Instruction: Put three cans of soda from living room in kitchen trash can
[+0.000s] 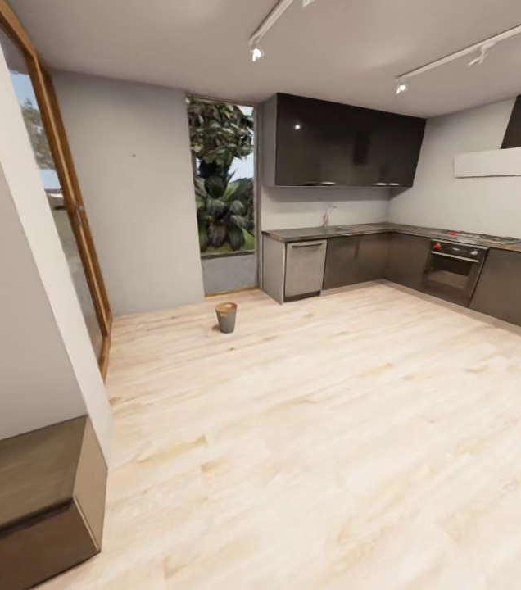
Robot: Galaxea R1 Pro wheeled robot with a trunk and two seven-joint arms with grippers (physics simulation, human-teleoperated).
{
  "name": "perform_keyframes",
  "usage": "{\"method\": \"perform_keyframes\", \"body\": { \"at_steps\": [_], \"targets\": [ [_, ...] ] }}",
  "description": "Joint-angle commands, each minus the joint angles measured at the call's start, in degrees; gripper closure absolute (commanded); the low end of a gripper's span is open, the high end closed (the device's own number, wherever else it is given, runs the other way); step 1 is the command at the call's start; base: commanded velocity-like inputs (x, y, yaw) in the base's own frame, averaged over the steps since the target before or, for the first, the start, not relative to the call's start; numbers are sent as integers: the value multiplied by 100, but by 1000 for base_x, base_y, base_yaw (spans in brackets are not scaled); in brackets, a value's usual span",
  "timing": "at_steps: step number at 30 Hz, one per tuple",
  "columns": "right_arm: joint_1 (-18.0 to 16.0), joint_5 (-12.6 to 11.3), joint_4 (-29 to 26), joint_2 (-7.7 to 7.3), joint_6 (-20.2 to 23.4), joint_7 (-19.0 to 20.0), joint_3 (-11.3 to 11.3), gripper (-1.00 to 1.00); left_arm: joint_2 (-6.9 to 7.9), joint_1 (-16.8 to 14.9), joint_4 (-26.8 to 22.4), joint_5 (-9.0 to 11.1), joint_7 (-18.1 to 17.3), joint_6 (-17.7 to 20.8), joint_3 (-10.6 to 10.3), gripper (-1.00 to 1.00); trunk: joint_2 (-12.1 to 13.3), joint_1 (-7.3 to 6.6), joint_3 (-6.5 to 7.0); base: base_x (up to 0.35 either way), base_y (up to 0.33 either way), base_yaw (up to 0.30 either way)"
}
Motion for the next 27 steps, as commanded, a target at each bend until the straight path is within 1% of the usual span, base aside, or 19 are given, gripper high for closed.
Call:
{"method": "perform_keyframes", "body": {
  "at_steps": [1, 27],
  "targets": [
    [0, 1, 0, 0, 0, 0, 0, -100, -6, 0, 0, 1, 0, 0, 0, -100, 0, 0, 0, 343, 0, -21],
    [0, 3, -1, 1, -1, 0, -1, -100, -15, 0, 0, 2, 0, 0, 1, -100, 0, 0, 0, 343, 0, -3]
  ]
}}
